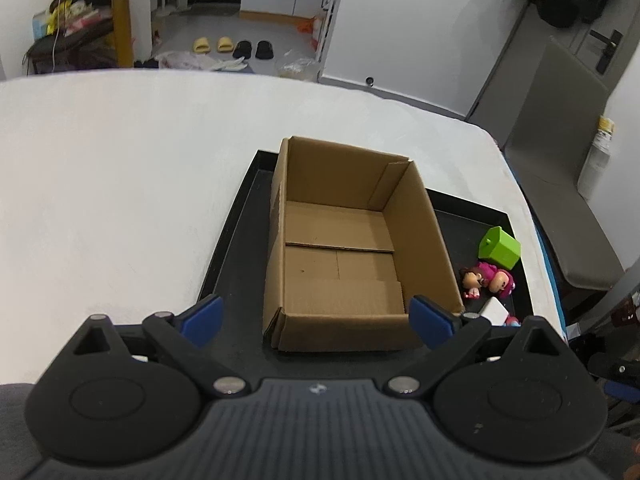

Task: Organize rigid objects
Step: 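Move the right tool toward the white-and-lavender cube toy while the left tool approaches the box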

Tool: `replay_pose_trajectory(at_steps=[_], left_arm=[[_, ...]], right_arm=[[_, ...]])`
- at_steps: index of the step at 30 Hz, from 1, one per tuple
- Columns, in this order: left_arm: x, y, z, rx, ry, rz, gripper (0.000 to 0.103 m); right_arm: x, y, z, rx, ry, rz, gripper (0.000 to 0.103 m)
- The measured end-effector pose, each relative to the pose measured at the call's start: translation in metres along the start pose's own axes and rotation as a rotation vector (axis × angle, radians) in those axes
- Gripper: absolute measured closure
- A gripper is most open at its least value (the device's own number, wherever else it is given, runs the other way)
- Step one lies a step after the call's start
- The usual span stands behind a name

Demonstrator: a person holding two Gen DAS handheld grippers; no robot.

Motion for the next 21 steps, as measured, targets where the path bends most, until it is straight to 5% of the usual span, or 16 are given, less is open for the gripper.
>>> replay_pose_trajectory(at_steps=[21], left_arm=[[0.002,0.068,0.034,0.04,-0.264,0.143,0.035]], right_arm=[[0.016,0.062,0.005,0.047,0.13,0.115,0.0]])
Point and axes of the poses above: each gripper's, at about its wrist camera, not at the fingertips, and y roughly the way its jaws point, z to its left, x to its top, the point moved 4 cm from there along y, roughly the way its jaws point, and after that the axes turned 6 degrees about y, right-handed, at the moved point
